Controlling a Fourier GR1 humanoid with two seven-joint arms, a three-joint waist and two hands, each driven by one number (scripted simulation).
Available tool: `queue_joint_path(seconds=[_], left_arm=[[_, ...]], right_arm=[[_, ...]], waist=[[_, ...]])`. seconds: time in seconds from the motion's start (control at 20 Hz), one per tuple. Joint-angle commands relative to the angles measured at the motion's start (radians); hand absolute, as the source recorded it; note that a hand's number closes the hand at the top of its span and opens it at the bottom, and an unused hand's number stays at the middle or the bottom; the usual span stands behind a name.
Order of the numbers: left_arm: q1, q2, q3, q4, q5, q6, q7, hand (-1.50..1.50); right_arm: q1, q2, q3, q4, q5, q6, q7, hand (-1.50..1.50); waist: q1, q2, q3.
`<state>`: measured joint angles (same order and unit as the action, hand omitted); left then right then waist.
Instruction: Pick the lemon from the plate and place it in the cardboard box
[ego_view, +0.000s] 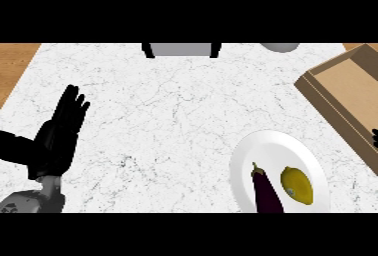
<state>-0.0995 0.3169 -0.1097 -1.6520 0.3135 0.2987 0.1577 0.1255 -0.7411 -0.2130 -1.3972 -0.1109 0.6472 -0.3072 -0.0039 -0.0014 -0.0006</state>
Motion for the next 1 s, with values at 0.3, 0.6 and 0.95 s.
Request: queue_joint_path(seconds=[0.3, 0.6, 0.95], left_arm=[[0.006, -0.059, 0.037, -0.01, -0.05, -0.034, 0.015, 0.0], [0.019, -0.089, 0.048, -0.043, -0.094, -0.052, 0.036, 0.0], [0.033, -0.11, 0.099, -0.028, -0.095, -0.122, 0.039, 0.0]], right_arm=[[-0.018, 0.169, 0.035, -0.142, 0.047, -0.017, 0.214, -1.5], [0.046, 0.23, -0.003, -0.131, 0.172, -0.027, 0.113, -1.5], [-0.047, 0.26, -0.038, -0.06, 0.198, 0.027, 0.141, -1.5]], waist=[[0.002, 0.001, 0.0], [0.001, 0.0, 0.001], [0.004, 0.001, 0.001]])
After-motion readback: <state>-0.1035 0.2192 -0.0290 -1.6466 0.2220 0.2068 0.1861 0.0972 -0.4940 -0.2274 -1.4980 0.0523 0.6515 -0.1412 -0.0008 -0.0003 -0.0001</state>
